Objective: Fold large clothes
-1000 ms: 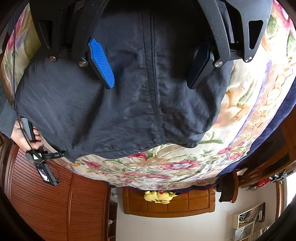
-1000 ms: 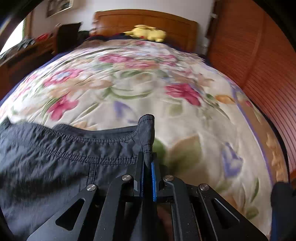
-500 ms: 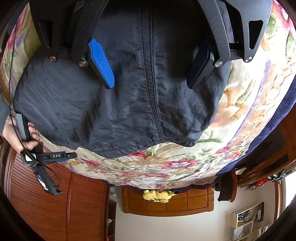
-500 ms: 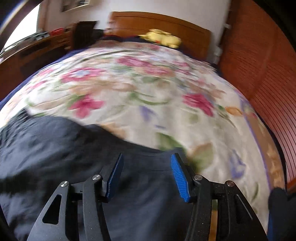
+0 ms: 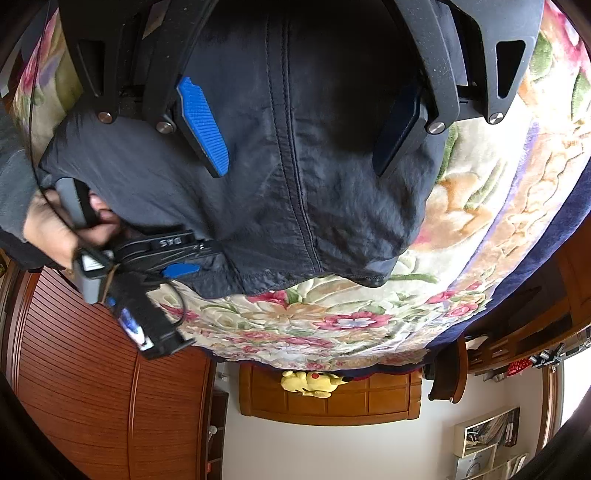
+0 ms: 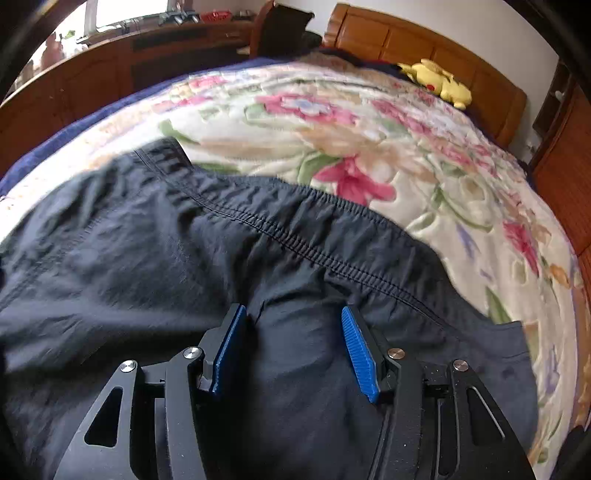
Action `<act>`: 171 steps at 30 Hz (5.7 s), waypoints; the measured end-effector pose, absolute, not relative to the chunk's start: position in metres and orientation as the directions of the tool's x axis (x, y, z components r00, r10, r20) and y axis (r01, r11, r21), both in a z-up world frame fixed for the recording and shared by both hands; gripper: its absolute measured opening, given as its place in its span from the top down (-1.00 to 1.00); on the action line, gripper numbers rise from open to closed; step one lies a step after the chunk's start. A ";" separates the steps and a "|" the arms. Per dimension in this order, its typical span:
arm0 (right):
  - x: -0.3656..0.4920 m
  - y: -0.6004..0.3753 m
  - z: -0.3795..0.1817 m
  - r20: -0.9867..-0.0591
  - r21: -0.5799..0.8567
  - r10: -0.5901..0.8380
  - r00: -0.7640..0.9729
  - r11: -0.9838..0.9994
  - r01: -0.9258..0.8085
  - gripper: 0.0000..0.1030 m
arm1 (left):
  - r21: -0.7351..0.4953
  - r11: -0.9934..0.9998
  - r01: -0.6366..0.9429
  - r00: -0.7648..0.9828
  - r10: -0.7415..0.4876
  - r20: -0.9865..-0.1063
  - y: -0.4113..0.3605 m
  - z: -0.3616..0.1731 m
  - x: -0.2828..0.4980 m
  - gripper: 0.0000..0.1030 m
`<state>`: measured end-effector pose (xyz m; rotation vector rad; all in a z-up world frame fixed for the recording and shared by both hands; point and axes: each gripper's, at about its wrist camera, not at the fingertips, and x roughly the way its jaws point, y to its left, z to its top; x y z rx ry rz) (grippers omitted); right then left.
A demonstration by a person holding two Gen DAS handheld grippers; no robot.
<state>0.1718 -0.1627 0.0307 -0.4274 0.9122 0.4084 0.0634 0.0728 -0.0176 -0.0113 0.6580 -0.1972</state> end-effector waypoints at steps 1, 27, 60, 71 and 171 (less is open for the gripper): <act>0.175 -0.160 0.029 -0.820 -0.187 0.150 0.553 0.842 -0.506 -0.12 | -0.073 0.981 0.180 0.774 -0.187 -0.606 0.073 -0.018 0.063 -0.58; -0.005 -0.270 0.071 -0.711 -0.191 0.125 0.692 0.913 -0.361 -0.14 | -0.084 0.965 0.248 0.798 -0.252 -0.547 0.051 -0.001 0.042 -0.58; -0.030 -0.370 0.052 -0.712 0.045 0.060 0.700 0.998 -0.041 -0.61 | -0.011 0.922 0.388 0.741 -0.319 -0.591 -0.043 -0.022 0.007 -0.58; -0.040 -0.381 0.049 -0.737 0.067 0.113 0.667 0.993 -0.094 -0.61 | 0.027 0.917 0.397 0.727 -0.296 -0.620 -0.056 -0.031 0.007 -0.58; -0.031 -0.068 0.126 -0.607 0.044 0.650 0.458 0.602 -0.797 -0.12 | -0.191 0.982 0.006 0.879 -0.096 -0.467 0.212 -0.001 -0.044 -0.58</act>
